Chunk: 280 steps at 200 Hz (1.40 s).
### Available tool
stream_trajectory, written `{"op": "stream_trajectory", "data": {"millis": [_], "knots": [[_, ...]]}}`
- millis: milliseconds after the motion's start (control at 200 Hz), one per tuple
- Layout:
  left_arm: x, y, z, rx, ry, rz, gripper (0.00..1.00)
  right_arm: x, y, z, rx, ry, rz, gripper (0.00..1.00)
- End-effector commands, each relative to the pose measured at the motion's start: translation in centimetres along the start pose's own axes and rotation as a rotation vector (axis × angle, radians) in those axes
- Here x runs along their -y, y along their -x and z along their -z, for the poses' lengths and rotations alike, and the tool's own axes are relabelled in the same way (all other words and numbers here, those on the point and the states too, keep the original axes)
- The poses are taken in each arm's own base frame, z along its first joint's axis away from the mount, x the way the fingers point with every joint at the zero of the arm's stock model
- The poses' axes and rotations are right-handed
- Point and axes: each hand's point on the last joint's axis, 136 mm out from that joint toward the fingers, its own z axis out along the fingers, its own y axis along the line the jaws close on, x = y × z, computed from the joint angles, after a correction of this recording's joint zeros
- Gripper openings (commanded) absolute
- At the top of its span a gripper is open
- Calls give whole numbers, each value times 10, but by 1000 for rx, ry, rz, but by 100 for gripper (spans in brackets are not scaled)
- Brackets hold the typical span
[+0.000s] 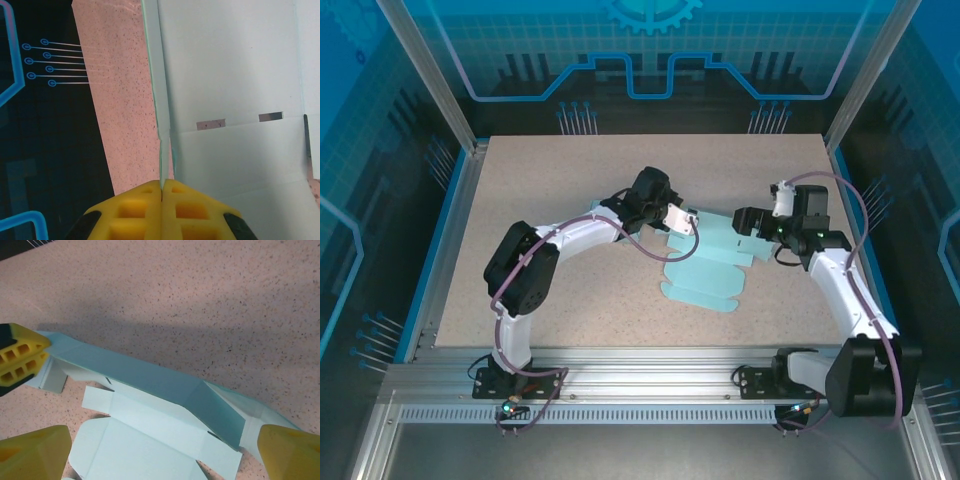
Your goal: Fold the paper box
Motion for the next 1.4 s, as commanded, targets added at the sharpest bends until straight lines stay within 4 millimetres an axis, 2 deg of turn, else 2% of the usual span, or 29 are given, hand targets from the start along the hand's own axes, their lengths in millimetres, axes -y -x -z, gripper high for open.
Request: {"op": "stream_trajectory", "data": {"millis": [0,80,175,350,535,635,665,740,895,1151,1271,1286,1296,1311,1396], "knots": [[8,-1,-4,-7,11,6,0,-9,2,-10,-23,24,9,94],[8,-3,-4,-21,52,11,0,-17,1,-18,-51,17,44,90],[-2,-3,-1,-44,170,2,0,-19,1,-24,-80,-49,47,87],[-24,-9,5,-134,419,-42,0,-24,5,-28,-89,-65,-99,84],[-33,-11,8,-204,584,-93,0,-41,2,-28,-48,25,-268,81],[-27,-9,6,-199,578,-93,0,-47,-1,-34,-25,84,-357,81],[-25,-8,5,-195,568,-91,0,-44,-12,-38,-36,83,-386,81],[-23,-4,4,-185,565,-90,0,-41,-12,-43,-7,87,-436,83],[-16,-1,4,-169,540,-93,0,-34,5,-46,83,69,-484,90],[-5,-3,6,-160,521,-66,0,-37,28,-70,90,111,-526,90],[-1,-1,10,-143,524,-47,0,-36,25,-86,66,131,-551,84],[-1,-1,11,-140,525,-42,0,-35,25,-87,64,132,-554,82],[0,-1,11,-138,524,-38,0,-39,34,-86,80,145,-549,81],[0,0,12,-132,525,-34,0,-40,37,-86,85,149,-547,80],[4,3,17,-106,517,-8,0,-41,37,-92,76,159,-547,67]]}}
